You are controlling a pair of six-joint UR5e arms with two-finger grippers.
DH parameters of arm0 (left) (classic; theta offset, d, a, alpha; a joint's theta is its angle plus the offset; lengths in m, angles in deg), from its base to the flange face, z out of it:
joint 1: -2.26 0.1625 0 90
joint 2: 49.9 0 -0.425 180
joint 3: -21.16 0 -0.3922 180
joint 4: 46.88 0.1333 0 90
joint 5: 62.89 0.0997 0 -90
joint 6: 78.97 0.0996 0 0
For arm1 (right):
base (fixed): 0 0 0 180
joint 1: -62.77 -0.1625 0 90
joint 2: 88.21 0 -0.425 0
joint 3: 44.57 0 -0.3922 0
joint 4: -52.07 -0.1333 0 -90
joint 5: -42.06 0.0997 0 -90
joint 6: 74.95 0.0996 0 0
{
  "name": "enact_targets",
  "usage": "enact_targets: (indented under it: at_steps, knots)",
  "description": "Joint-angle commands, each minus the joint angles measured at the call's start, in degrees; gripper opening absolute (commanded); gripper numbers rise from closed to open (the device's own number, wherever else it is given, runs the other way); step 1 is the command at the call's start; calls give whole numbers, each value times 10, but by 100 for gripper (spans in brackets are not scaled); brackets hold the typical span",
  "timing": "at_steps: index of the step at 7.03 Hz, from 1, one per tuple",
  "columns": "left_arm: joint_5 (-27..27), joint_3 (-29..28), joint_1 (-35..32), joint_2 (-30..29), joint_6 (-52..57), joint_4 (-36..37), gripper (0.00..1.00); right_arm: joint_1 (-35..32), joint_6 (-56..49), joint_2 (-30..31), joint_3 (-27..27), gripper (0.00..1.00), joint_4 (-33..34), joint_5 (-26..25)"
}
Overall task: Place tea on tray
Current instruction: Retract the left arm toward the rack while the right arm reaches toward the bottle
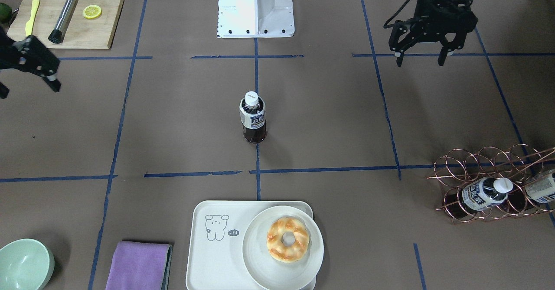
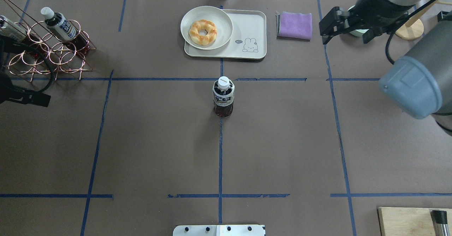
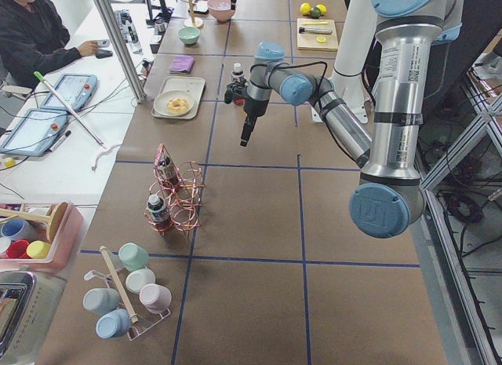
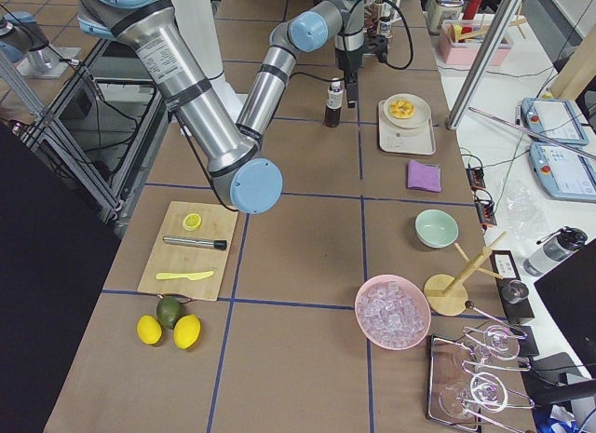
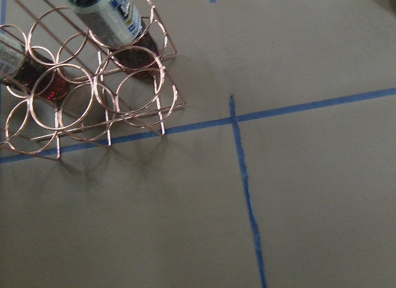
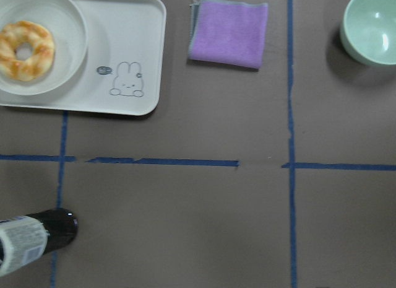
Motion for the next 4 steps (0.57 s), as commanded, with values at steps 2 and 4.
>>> enact_targets:
  at_steps: [2,4]
  knots:
    - [-95,-20,-119,75,180,-1,100,131,154,-125,78,100,-12,-107]
    - [-138,-60,-190,88,274,-2,100,158,191,-151,144,100,-59,-115]
